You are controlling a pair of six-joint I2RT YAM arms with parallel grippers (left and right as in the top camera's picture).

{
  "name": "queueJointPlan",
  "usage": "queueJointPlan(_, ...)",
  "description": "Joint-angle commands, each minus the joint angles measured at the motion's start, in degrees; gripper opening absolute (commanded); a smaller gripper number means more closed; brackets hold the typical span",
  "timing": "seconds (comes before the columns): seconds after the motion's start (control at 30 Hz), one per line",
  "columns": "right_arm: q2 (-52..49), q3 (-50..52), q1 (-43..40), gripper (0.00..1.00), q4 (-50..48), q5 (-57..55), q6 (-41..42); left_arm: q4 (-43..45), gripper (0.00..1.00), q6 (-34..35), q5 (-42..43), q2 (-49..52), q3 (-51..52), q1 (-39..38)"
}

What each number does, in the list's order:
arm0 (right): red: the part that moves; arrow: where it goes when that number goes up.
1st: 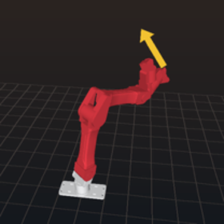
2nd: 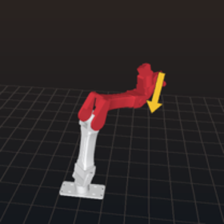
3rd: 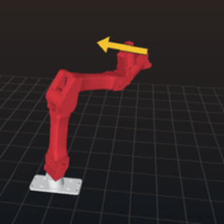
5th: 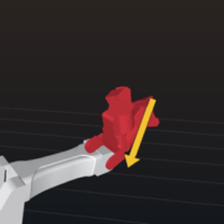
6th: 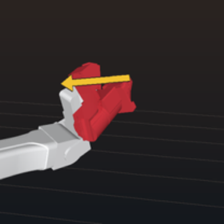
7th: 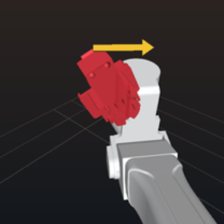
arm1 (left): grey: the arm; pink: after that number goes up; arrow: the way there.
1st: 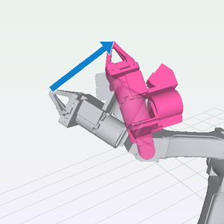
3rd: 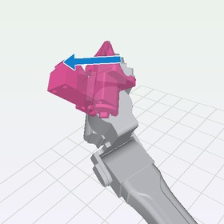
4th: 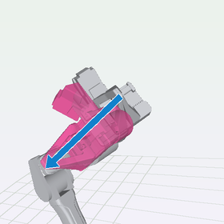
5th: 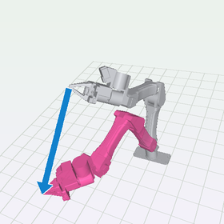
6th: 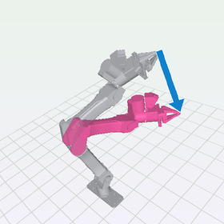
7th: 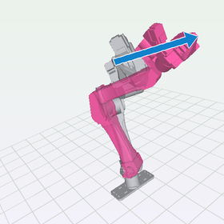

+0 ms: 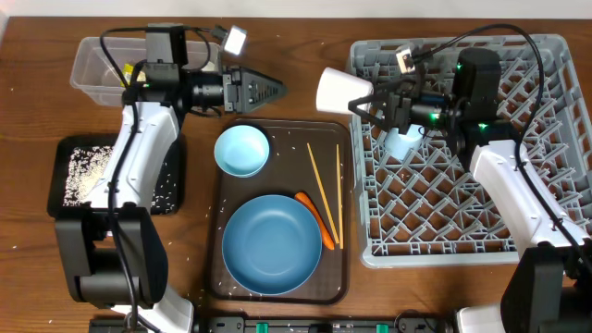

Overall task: Sort waste into correct bins and load items into the dishwasher rack
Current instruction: 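Grasp the pink cup with the right gripper and open the left gripper, then lower the pink cup upside down into the rack and release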

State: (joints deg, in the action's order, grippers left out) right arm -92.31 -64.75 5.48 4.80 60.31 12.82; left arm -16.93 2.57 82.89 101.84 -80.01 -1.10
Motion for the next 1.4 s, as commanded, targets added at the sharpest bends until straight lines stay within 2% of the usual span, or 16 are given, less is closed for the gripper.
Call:
queueJointPlan(0.0,0.52,-1.27,-0.31,0.27,2.54,-9.68,-0.87,-0.09,0.54,-0.79,-3.91,0.07,-0.79,0.5)
queueJointPlan(0.1,1.22,-3.61,-0.31,0.25,8.61,-17.77,-0.68,-0.39,0.54,-0.79,-7.54,0.07,-0.79,0.5)
queueJointPlan(0.27,1.36,-12.76,-0.2,0.24,26.05,-37.27,-3.5,-3.69,0.54,-0.81,-16.59,0.07,-0.79,0.5)
queueJointPlan(0.47,1.33,-21.53,-0.15,0.23,35.78,-46.62,-4.35,-8.44,0.54,-0.81,-25.75,0.07,-0.79,0.48)
queueJointPlan(0.67,0.37,-22.62,1.77,0.23,36.87,-53.05,-4.09,-12.46,0.54,-0.81,-31.34,0.07,-0.79,0.48)
queueJointPlan(1.0,-5.95,-22.62,7.1,0.24,39.71,-55.3,-2.89,-17.11,0.54,-0.83,-37.44,0.07,-0.79,0.48)
queueJointPlan(1.37,-9.94,-22.62,8.07,0.22,39.98,-60.11,-1.49,-18.01,0.54,-1.44,-37.57,0.07,-0.79,0.48)
